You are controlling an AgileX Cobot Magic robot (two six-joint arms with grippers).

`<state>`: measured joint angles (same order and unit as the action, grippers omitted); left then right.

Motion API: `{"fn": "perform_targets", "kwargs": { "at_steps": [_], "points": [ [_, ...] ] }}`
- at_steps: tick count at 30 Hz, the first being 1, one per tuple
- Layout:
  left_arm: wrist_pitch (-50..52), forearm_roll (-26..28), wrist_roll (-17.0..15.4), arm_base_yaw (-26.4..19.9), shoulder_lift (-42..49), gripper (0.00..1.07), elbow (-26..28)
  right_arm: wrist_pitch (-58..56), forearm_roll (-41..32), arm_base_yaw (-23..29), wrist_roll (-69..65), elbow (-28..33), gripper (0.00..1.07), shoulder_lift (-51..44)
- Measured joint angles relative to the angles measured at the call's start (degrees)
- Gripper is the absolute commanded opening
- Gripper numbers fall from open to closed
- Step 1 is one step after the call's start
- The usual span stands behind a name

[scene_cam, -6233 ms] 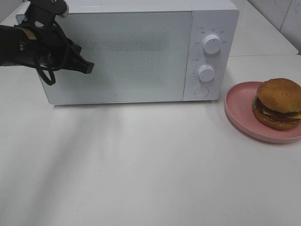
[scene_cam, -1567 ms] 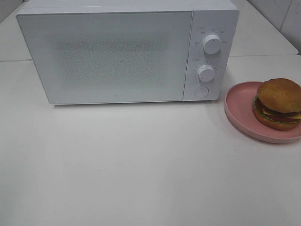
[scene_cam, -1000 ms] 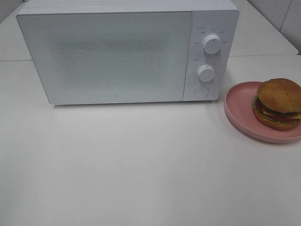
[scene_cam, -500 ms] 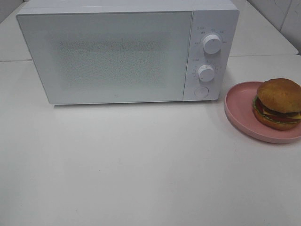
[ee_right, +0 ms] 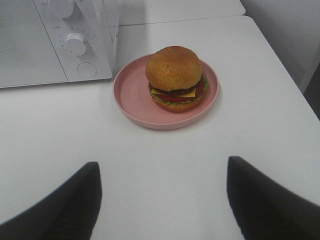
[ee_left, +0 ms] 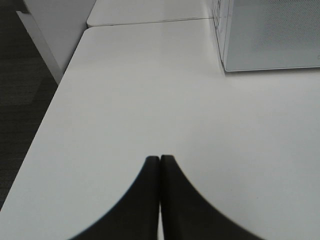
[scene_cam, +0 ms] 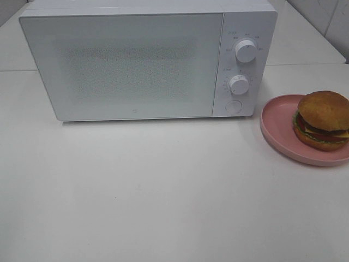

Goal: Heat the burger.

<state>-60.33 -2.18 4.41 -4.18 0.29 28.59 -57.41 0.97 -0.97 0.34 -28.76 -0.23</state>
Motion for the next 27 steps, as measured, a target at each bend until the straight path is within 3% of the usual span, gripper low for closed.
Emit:
{"fn": "perform_targets", "kwargs": {
  "at_steps": [27],
  "points": [
    [0.0,0.0,0.0,0.0,0.0,0.00,0.0,0.0,0.0,0.0,0.0,0.0,0.67,0.0]
  ]
}}
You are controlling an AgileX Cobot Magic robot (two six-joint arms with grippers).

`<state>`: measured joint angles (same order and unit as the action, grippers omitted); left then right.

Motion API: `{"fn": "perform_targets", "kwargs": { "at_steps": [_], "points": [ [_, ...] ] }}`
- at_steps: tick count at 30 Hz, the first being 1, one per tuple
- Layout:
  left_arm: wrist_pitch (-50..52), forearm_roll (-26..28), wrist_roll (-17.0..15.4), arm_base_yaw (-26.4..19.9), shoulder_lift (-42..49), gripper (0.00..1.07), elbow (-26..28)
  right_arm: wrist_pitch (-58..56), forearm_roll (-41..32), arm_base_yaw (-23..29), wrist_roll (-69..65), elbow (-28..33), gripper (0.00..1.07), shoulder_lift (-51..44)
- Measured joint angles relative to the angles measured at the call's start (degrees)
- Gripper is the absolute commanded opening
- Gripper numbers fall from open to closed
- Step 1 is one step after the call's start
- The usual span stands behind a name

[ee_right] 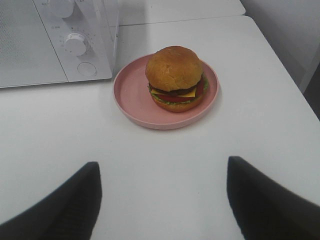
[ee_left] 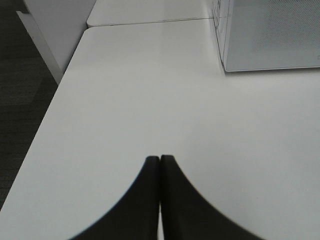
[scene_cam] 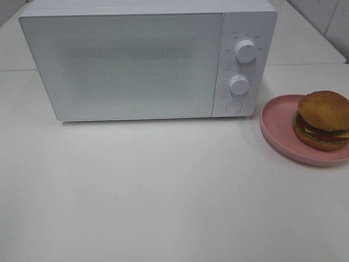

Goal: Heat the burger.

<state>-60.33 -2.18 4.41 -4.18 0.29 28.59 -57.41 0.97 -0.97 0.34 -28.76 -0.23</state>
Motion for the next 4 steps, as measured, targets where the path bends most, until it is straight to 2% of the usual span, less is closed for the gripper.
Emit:
{"fn": "perform_targets", "kwargs": {
  "at_steps": [4],
  "points": [
    [0.0,0.0,0.0,0.0,0.0,0.00,0.0,0.0,0.0,0.0,0.0,0.0,0.67,0.0]
  ]
}}
